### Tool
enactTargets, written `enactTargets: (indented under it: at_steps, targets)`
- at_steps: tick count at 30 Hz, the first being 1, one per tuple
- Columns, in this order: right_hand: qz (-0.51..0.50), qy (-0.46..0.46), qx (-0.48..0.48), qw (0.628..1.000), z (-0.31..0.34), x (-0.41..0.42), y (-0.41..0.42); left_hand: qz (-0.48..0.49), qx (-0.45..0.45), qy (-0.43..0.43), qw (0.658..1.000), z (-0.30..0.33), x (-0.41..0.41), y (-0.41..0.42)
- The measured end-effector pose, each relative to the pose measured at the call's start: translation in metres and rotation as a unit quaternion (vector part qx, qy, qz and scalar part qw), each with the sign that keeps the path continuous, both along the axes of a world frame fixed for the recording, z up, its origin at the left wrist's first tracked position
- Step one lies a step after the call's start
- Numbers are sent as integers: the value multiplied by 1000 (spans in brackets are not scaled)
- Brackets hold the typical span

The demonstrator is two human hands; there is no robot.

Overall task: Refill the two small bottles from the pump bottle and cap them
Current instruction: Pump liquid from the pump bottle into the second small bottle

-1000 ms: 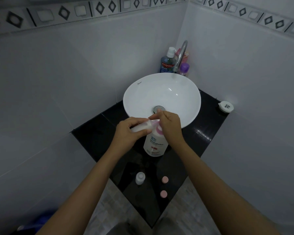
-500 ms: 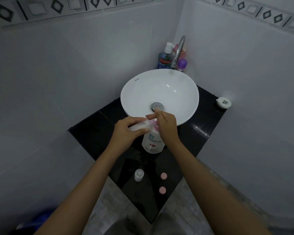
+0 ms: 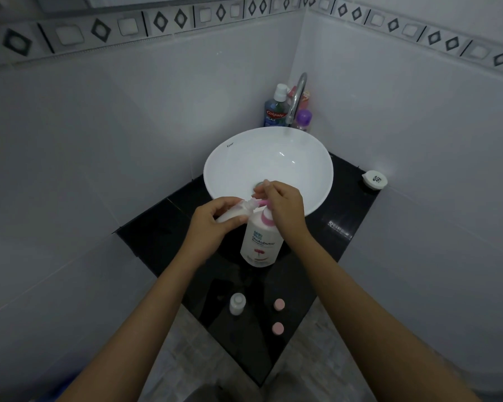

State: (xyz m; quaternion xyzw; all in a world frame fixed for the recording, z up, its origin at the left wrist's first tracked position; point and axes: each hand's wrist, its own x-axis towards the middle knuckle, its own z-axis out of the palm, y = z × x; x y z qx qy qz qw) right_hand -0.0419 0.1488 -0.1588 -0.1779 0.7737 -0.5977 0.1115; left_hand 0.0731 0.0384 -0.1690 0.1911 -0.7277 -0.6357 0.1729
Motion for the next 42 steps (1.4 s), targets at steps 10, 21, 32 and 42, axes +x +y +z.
enactTargets:
  at_steps: [10, 21, 32, 42]
  targets:
    - [-2, -14, -7, 1000, 2, -1, -2, 5, -11, -14, 1000, -4, 4, -4]
    - [-3, -13, -5, 1000, 0, -1, -2, 1, -32, -19, 999, -2, 0, -1]
    - [-2, -16, -2, 1000, 4, 2, -1, 4, -6, -6, 1000, 0, 2, 1]
    - [-34, -3, -48, 998, 9, 8, 1, 34, 6, 4, 999, -2, 9, -6]
